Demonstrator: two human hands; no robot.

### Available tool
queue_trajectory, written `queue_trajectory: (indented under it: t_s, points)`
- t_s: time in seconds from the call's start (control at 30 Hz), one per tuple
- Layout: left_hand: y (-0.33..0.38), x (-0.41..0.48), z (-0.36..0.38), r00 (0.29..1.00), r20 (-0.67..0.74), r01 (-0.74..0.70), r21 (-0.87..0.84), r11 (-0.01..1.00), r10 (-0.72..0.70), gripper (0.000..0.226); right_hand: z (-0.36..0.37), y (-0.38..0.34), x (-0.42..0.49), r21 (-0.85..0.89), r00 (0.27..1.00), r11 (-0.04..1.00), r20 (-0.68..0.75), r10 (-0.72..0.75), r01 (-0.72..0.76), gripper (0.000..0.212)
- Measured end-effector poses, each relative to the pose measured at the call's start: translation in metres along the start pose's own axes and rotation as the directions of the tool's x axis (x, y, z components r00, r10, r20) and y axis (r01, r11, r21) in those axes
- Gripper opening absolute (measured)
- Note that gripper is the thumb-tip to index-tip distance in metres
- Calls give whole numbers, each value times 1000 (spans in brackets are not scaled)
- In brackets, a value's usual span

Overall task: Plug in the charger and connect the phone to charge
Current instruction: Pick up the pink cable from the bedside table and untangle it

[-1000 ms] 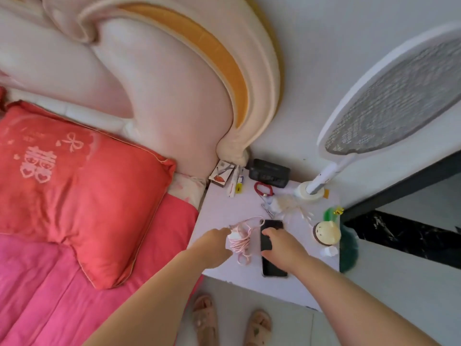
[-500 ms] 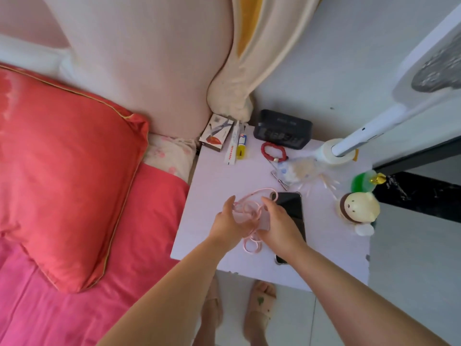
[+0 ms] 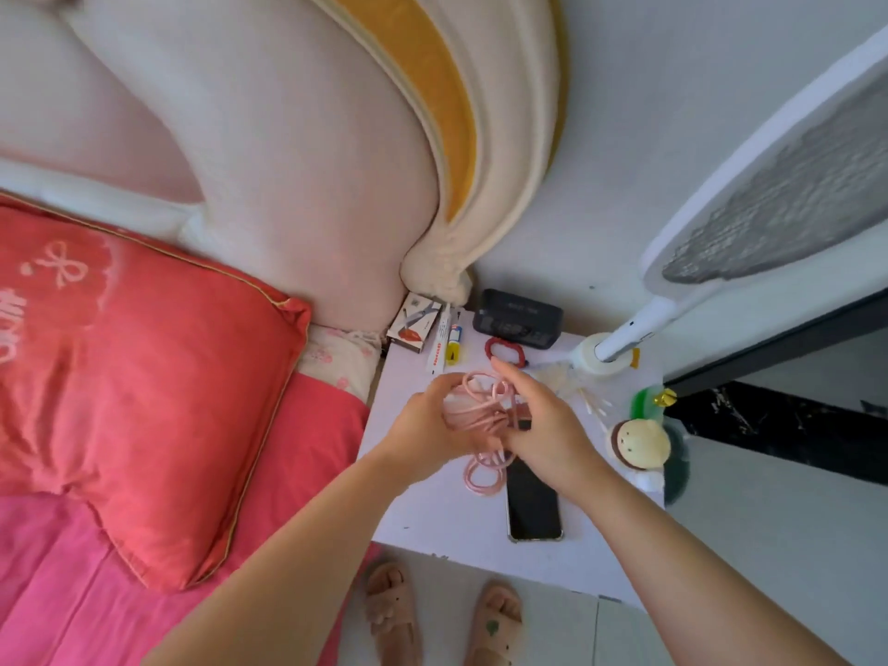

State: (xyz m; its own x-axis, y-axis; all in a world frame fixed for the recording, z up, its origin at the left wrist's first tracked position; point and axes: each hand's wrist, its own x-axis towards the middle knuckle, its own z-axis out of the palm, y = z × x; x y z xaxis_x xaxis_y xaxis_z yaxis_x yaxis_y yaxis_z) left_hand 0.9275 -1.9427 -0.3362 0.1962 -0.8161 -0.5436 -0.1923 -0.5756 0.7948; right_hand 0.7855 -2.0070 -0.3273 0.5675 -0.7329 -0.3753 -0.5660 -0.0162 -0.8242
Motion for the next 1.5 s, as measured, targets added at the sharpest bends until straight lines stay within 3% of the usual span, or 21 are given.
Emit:
queue_trajectory:
  t_s: [0.13,0.23,0.4,0.5,0.77,0.87,1.0,1.2,1.5]
  points:
    - [68,-30,-29,981,18,-193,78,978,192,78,-43,-68,-16,15,991,994,-73,-111,112,70]
    - [114,-55,-51,955,-111,-263,114,958,276,70,-77,-118,-33,43,974,979,-116,-196,202,67]
    - [180,-97,-78,909,-252,-357,-58,932,333,76,-127,-190,-63,136,910,927,-285,-302,350,45]
    - [211,-118,-86,880,-294,-435,-180,882,374,71,-143,-218,-79,218,873,883,-368,-319,415,49]
    - [255,-159,-84,874,-109,-436,-610,662,474,56,-159,-263,-107,145,799,829,-399,-451,541,50]
    - [263,-168,-84,878,-99,-432,-586,685,469,54,-162,-268,-113,125,780,818,-412,-472,561,44]
    - [271,-175,-85,868,-271,-496,-498,711,416,41,-167,-274,-120,94,749,803,-440,-496,588,46]
    - [279,-184,-84,774,-453,-627,-448,638,443,40,-173,-275,-128,198,770,780,-422,-479,594,34]
    - [288,-189,-81,718,-477,-695,-452,559,508,43,-166,-271,-131,273,887,850,-242,-393,451,21]
